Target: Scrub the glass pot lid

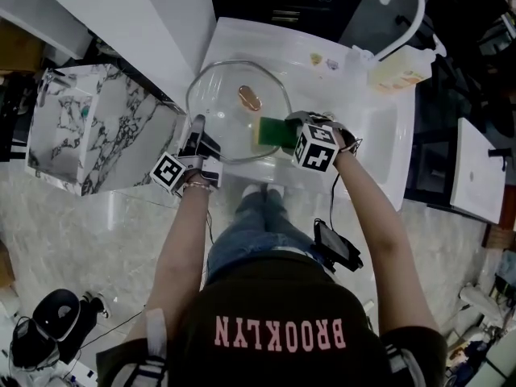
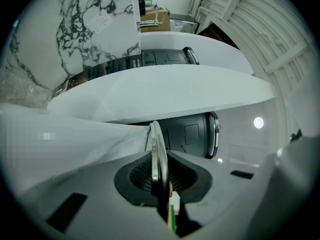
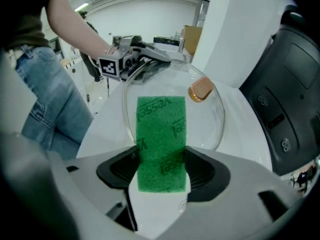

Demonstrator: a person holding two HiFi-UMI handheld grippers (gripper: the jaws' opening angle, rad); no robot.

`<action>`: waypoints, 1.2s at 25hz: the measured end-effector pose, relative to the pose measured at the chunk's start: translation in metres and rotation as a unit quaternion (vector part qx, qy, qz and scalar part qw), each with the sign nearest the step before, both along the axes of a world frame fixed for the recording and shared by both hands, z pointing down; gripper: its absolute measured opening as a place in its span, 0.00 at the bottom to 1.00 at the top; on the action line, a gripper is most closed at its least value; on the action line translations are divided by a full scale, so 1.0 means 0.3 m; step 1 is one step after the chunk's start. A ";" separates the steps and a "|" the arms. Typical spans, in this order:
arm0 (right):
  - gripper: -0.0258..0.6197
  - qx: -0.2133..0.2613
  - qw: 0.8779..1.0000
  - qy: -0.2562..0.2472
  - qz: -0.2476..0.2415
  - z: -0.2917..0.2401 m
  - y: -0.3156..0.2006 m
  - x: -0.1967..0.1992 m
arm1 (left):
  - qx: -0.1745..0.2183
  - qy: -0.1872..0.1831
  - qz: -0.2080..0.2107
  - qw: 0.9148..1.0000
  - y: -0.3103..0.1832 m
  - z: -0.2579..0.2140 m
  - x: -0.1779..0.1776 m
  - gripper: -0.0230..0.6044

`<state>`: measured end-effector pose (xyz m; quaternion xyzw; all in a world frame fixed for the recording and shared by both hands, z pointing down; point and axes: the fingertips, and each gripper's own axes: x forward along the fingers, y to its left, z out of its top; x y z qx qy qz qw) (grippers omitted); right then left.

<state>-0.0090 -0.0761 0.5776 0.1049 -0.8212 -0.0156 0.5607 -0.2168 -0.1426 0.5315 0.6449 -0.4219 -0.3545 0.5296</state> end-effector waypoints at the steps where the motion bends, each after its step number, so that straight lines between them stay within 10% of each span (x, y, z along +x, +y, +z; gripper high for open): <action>1: 0.46 0.002 1.000 -0.013 0.025 -0.015 -0.012 0.005 | -0.003 0.003 0.004 1.000 -0.001 0.002 0.003 0.07; 7: 0.46 0.019 0.961 -0.164 0.222 -0.175 -0.103 0.077 | -0.030 0.004 0.026 0.999 0.001 0.009 0.025 0.07; 12: 0.46 -0.002 0.879 -0.293 0.377 -0.273 -0.145 0.186 | -0.030 -0.008 0.028 0.999 0.017 -0.014 0.031 0.07; 24: 0.46 -0.024 0.708 -0.470 0.527 -0.352 -0.120 0.330 | 0.034 -0.108 0.098 0.989 0.007 -0.239 0.181 0.07; 30: 0.46 -0.019 0.701 -0.475 0.531 -0.364 -0.094 0.408 | 0.043 -0.176 0.123 0.976 0.002 -0.314 0.290 0.07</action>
